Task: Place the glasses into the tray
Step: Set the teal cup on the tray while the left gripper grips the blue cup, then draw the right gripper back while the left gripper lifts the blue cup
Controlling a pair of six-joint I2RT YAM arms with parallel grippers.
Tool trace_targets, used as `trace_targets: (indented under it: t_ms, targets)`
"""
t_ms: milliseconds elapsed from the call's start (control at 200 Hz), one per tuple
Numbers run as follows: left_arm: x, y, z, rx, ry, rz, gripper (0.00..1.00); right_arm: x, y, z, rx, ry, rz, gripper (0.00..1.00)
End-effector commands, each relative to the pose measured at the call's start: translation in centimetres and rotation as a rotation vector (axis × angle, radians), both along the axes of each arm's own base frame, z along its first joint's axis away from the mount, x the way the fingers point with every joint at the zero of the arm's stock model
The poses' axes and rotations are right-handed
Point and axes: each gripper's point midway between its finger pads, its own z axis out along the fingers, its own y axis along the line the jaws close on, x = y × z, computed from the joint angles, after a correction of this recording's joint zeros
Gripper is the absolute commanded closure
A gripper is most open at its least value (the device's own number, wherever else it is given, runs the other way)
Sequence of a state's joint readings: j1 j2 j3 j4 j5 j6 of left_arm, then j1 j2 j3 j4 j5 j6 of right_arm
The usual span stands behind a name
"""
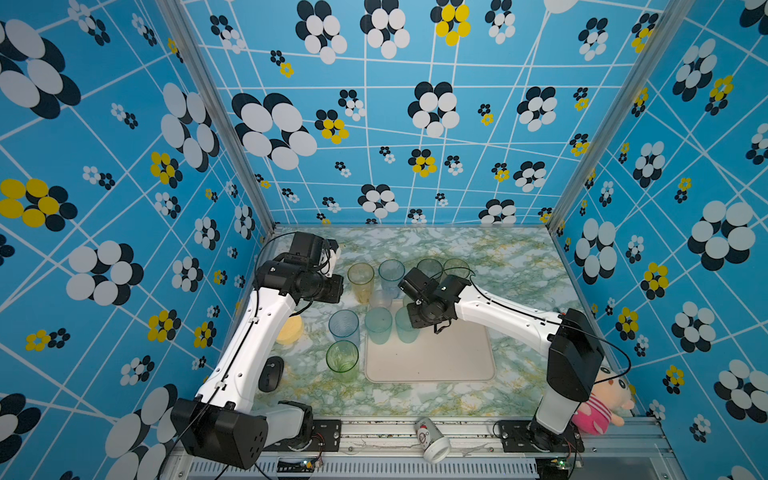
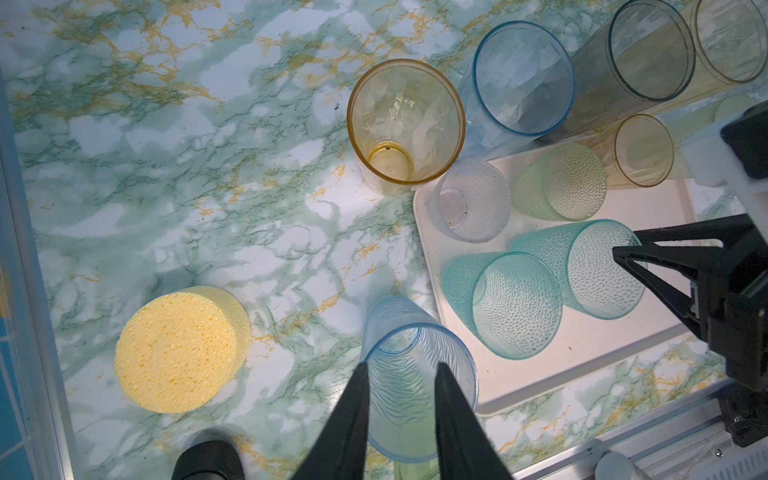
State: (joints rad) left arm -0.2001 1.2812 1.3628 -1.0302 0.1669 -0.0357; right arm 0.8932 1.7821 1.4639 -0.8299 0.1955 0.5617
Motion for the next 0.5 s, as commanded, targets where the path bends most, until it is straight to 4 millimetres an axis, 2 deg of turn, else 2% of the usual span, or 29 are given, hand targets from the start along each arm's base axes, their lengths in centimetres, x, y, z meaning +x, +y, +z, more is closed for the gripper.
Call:
trace_targets:
  t_ms: [0,135,245,340,495]
  targets:
    - [-1.3,0.8,-0.9,0.022,0.052,0.009,0.72,-0.2,-0.7,3.5,0.045,-0.039,0.001,0.69]
    - [-2.0,1.1,-1.5,0.037,0.087,0.019,0.72,-0.2,-1.9,7.2,0.092,-0.121,-0.016,0.64]
    - [-2.8,0.9,-1.7,0.014,0.112,0.022,0.72,-0.7,-3.3,8.9,0.11,-0.151,-0.026,0.63]
    - [-3.8,0.6,-1.9,-0.015,0.142,0.028,0.73,-1.2,-5.0,9.6,0.103,-0.165,-0.035,0.62]
    - [-5.8,1.1,-3.1,-0.011,0.202,0.06,0.74,-2.0,-7.6,9.5,0.09,-0.173,-0.06,0.62]
